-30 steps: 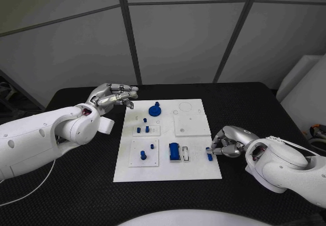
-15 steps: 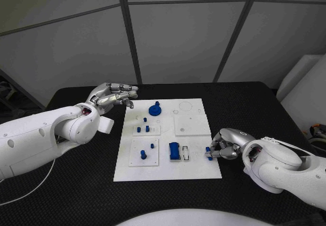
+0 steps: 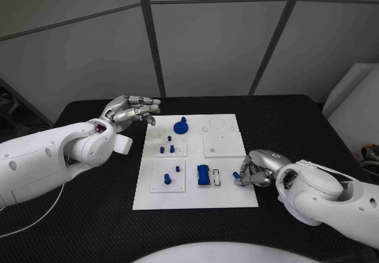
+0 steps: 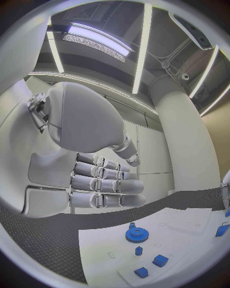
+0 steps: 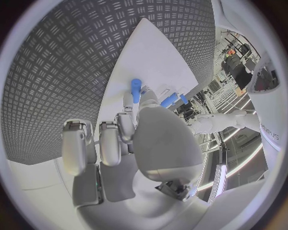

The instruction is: Assemble the parts on the task board

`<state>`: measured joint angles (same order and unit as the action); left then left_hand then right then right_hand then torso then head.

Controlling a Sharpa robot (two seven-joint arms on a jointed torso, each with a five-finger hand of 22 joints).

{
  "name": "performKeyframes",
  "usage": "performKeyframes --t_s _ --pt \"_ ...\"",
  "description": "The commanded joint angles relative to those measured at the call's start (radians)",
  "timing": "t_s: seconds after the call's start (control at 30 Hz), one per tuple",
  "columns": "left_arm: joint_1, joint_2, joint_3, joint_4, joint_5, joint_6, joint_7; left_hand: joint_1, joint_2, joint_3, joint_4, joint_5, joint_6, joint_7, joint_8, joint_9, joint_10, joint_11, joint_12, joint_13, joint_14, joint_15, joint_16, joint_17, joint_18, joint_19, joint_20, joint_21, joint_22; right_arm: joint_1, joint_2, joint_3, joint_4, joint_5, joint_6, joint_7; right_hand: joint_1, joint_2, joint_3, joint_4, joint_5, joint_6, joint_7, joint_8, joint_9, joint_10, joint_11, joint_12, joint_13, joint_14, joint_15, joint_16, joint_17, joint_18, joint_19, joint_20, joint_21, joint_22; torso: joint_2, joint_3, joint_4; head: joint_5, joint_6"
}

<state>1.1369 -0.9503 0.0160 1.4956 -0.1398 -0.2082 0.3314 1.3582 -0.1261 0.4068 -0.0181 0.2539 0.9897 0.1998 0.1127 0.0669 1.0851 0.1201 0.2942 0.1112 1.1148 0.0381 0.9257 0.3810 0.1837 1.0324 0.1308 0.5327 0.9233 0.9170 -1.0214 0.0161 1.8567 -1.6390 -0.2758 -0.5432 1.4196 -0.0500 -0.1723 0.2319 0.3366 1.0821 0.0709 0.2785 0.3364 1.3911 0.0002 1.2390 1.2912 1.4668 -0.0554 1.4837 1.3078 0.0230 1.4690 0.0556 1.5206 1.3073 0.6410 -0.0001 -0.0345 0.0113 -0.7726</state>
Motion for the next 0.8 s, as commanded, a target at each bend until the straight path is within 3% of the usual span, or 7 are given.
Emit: performKeyframes --t_s 0.03,0.2,0.4,0.5,0.8 --pt "0.001 -0.001 0.001 0.003 0.002 0.011 0.002 0.001 0.012 -0.003 -0.003 -0.002 -0.008 -0.001 0.003 0.0 -0.006 -0.001 0.004 0.001 0.003 0.0 -0.003 -0.001 -0.002 0.005 0.005 -0.005 -0.001 -0.015 0.007 -0.011 -0.011 -0.065 0.081 -0.043 0.034 0.012 0.011 -0.018 -0.024 -0.007 0.003 -0.002 0.002 -0.005 -0.002 -0.005 -0.001 0.073 -0.009 -0.005 0.113 -0.005 0.051 -0.004 -0.002 0.212 0.0 -0.0001 0.0014 0.001 0.0" --pt "0.001 -0.002 0.001 0.005 0.002 0.011 0.001 0.001 0.012 -0.003 -0.003 -0.002 -0.008 -0.001 0.003 0.0 -0.006 -0.001 0.004 0.001 0.003 0.0 -0.003 -0.001 -0.002 0.005 0.005 -0.005 -0.001 -0.017 0.017 -0.011 -0.012 -0.089 0.081 -0.052 0.077 0.022 0.039 -0.038 -0.019 -0.007 0.002 -0.003 0.003 -0.008 -0.003 -0.008 -0.001 0.073 -0.01 -0.004 0.115 -0.006 0.052 -0.005 -0.001 0.213 0.0 0.0002 0.0002 0.005 0.0" --pt "0.001 -0.004 0.001 0.006 0.002 0.01 0.001 0.001 0.012 -0.003 -0.003 -0.002 -0.008 -0.001 0.003 0.0 -0.006 -0.001 0.004 0.001 0.003 0.0 -0.003 -0.001 -0.002 0.005 0.005 -0.005 -0.001 -0.018 0.022 -0.011 -0.009 -0.093 0.074 -0.06 0.133 0.024 0.11 -0.064 0.098 -0.003 0.005 -0.009 0.002 -0.017 -0.003 -0.019 -0.005 0.073 -0.01 -0.004 0.117 -0.005 0.051 -0.007 -0.002 0.213 -0.001 -0.0001 0.0 0.006 0.001" --pt "0.001 -0.003 0.001 0.006 0.002 0.011 0.001 0.001 0.013 -0.003 -0.003 -0.001 -0.009 -0.001 0.003 0.0 -0.007 -0.001 0.004 0.001 0.003 0.0 -0.003 -0.001 -0.002 0.005 0.005 -0.005 -0.001 -0.018 0.021 -0.011 -0.006 -0.078 0.067 -0.064 0.141 0.021 0.143 -0.065 0.134 -0.001 0.005 -0.01 0.003 -0.018 -0.004 -0.021 -0.005 0.073 -0.01 -0.004 0.117 -0.006 0.052 -0.007 -0.002 0.213 -0.001 0.0005 -0.0002 0.007 0.002" --pt "0.0 -0.001 0.001 0.005 0.002 0.01 0.001 0.001 0.013 -0.003 -0.003 -0.001 -0.009 -0.001 0.003 0.0 -0.007 -0.001 0.004 0.001 0.003 0.0 -0.003 -0.001 -0.002 0.005 0.005 -0.005 -0.001 -0.018 0.015 -0.011 0.012 0.004 0.025 -0.073 0.102 -0.019 0.255 -0.047 0.215 0.001 0.002 -0.002 0.017 -0.01 -0.006 -0.019 -0.002 0.074 -0.012 -0.004 0.119 -0.006 0.054 -0.008 0.0 0.216 -0.001 0.0002 0.0005 0.008 0.007"
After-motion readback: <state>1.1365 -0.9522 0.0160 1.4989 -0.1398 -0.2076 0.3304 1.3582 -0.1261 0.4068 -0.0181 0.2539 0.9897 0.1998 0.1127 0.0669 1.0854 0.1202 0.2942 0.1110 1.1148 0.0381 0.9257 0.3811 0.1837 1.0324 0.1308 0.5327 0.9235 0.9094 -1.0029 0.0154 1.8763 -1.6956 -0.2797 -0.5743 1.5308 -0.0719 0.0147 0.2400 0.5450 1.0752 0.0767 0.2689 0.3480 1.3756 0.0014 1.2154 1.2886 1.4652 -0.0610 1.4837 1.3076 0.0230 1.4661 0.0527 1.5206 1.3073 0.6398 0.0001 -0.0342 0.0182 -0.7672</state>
